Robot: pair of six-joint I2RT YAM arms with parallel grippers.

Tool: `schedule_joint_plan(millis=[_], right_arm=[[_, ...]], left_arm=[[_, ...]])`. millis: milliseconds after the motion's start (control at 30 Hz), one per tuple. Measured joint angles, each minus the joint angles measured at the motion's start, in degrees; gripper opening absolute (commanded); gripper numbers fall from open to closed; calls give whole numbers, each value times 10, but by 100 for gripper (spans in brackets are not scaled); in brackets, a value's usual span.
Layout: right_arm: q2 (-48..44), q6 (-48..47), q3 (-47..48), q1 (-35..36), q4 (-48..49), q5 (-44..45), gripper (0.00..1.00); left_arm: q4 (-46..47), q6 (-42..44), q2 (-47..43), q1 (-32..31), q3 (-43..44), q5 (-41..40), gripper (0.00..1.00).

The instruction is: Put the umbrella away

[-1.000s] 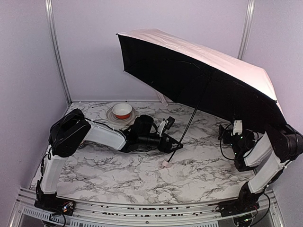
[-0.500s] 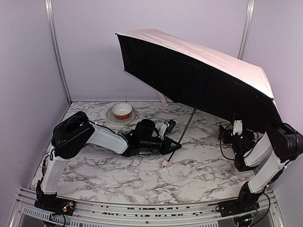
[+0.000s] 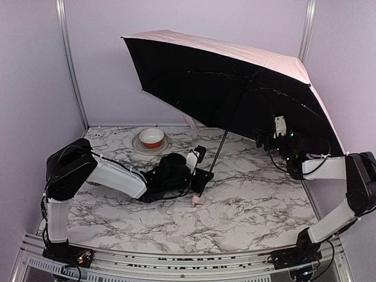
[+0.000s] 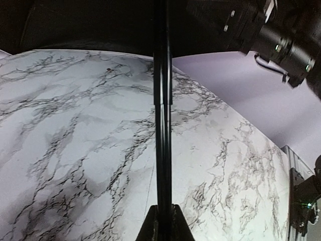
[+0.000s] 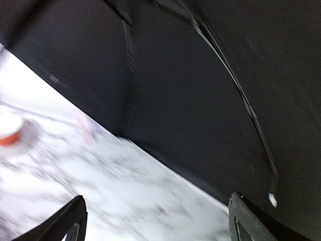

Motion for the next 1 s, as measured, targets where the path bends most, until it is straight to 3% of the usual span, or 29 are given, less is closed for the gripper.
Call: schedule_joint_plan(millis=[133,367,567,800,1000], right_arm=[[2,78,101,42,-69,-99,96],[61,245,165,122,-16,-208,93],[112,331,192,128,-2,-191,73],[145,376,228,132,2,-161,58],[158,392,275,138,-11,-148,33]], left_arm=[[0,16,-24,-14,-28,-79,0],[0,22,-30,-17,-46,-132,0],[0,24,-30,-18,-46,-139,0],[0,29,-30,-21,-46,-139,0],[0,36,-30,-21,-47,-139,0]])
